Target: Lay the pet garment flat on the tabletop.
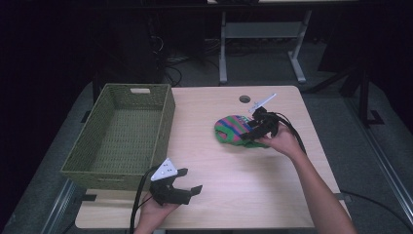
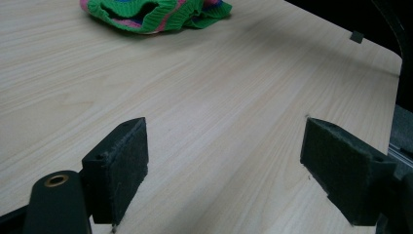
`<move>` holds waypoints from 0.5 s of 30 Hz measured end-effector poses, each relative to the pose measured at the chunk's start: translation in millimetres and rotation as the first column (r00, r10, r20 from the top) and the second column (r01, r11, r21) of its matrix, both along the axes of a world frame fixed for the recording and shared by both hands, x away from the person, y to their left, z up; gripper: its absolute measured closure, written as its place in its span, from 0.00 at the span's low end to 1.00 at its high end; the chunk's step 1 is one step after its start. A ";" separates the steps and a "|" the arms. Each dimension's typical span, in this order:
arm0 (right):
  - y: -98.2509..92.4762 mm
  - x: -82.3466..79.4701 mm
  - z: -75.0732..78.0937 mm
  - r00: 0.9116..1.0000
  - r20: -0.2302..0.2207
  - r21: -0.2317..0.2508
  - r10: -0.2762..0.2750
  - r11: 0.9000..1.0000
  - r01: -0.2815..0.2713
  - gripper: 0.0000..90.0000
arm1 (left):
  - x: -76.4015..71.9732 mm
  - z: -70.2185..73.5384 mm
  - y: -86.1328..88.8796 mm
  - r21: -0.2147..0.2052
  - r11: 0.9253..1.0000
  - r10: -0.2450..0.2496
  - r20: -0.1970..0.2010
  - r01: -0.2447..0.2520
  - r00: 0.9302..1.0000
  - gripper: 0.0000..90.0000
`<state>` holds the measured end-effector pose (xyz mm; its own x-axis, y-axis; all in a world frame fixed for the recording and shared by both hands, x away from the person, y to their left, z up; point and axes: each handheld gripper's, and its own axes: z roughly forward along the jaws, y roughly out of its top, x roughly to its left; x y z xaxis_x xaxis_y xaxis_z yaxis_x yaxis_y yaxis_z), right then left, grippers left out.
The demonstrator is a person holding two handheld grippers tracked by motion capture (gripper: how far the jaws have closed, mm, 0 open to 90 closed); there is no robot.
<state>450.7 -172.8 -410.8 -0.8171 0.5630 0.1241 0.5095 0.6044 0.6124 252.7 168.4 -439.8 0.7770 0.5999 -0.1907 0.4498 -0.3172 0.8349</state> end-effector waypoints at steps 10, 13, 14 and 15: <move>7.0 12.9 -22.4 0.996 -0.004 -0.052 -0.093 0.994 0.092 0.34 | -0.7 0.1 -2.2 0.006 1.000 -0.006 0.008 0.006 1.000 0.19; 6.8 15.3 -27.5 0.993 -0.017 -0.039 -0.115 0.993 0.114 0.36 | -1.2 0.2 -2.6 0.008 1.000 -0.008 0.007 0.008 1.000 0.19; 7.9 15.4 -28.9 0.993 -0.015 -0.050 -0.116 0.992 0.116 0.37 | -1.3 0.1 -2.8 0.009 1.000 -0.008 0.008 0.008 1.000 0.19; 8.9 15.3 -30.0 0.993 -0.003 -0.068 -0.119 0.991 0.119 0.38 | -1.4 0.1 -2.9 0.012 1.000 -0.008 0.008 0.008 1.000 0.19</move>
<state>466.0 -163.9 -440.8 -0.7429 0.6635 0.0885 0.5848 0.5789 0.5683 251.3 165.6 -439.6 0.7835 0.5957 -0.1771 0.4403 -0.3309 0.8347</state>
